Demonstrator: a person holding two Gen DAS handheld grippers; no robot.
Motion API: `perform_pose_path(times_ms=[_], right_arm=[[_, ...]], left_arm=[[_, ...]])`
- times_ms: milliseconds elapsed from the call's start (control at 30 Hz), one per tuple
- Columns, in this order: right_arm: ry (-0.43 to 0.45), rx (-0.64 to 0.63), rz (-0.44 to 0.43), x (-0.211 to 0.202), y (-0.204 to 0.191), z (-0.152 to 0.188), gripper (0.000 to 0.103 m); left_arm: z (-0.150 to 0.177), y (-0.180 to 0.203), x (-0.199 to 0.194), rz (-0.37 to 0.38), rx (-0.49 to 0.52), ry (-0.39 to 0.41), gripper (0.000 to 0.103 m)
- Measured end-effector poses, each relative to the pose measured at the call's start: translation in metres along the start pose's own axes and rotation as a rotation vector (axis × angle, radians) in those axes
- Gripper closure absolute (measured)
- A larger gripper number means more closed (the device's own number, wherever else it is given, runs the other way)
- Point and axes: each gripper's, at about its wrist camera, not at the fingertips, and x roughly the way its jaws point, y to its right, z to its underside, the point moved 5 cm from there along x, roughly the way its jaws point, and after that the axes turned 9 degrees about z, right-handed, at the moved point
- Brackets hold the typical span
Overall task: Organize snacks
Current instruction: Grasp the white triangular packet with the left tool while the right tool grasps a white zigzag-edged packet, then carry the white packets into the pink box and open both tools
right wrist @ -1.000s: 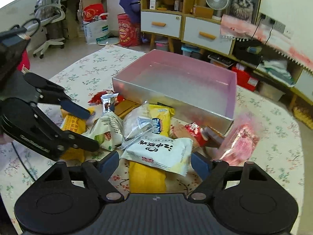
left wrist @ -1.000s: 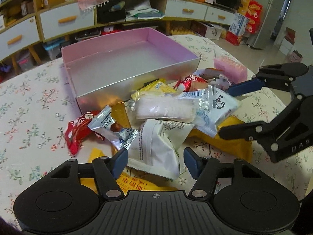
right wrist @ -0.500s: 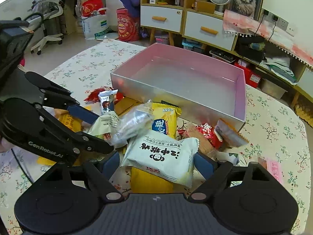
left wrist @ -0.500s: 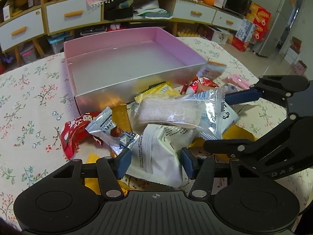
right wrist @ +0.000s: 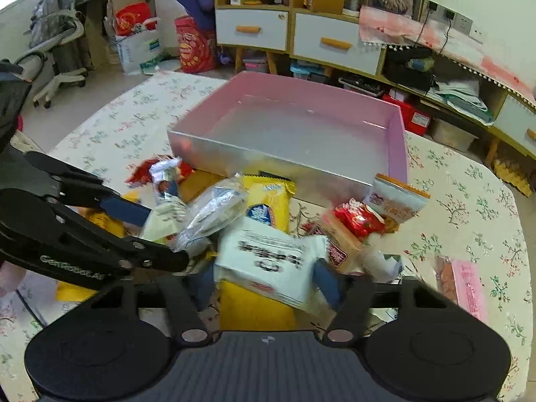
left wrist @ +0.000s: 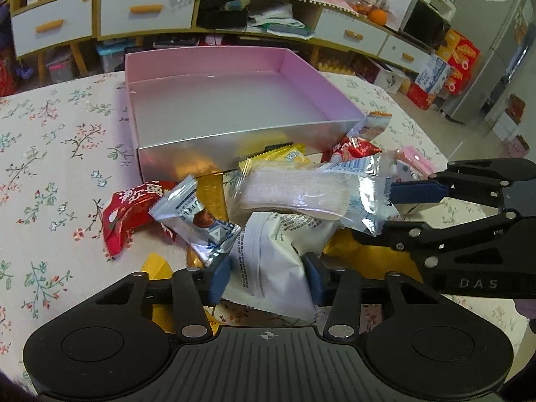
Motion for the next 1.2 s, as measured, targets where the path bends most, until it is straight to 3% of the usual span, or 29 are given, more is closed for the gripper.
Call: perform_pose_path(times_ms=[267, 533, 800, 1033, 1133, 1200], right_arm=[[0.01, 0.06, -0.009, -0.013, 0.008, -0.007, 0.103], [0.027, 0.154, -0.001, -0.021, 0.021, -0.014, 0.103], [0.064, 0.262, -0.001, -0.033, 0.041, -0.024, 0.103], [0.064, 0.345, -0.003, -0.036, 0.052, -0.028, 0.103], [0.054, 0.348, 0.002, -0.036, 0.05, -0.028, 0.103], [0.044, 0.346, 0.0, -0.036, 0.049, -0.027, 0.103]], left_arm=[[-0.003, -0.002, -0.015, 0.012, -0.04, 0.026, 0.08], [-0.003, -0.001, -0.023, 0.005, -0.052, 0.039, 0.085], [-0.01, 0.003, -0.039, 0.005, -0.055, 0.085, 0.103], [-0.011, 0.005, -0.043, 0.017, -0.014, 0.073, 0.103], [-0.009, 0.009, -0.045, 0.033, 0.037, 0.069, 0.091], [-0.007, 0.016, -0.042, 0.049, 0.084, 0.037, 0.067]])
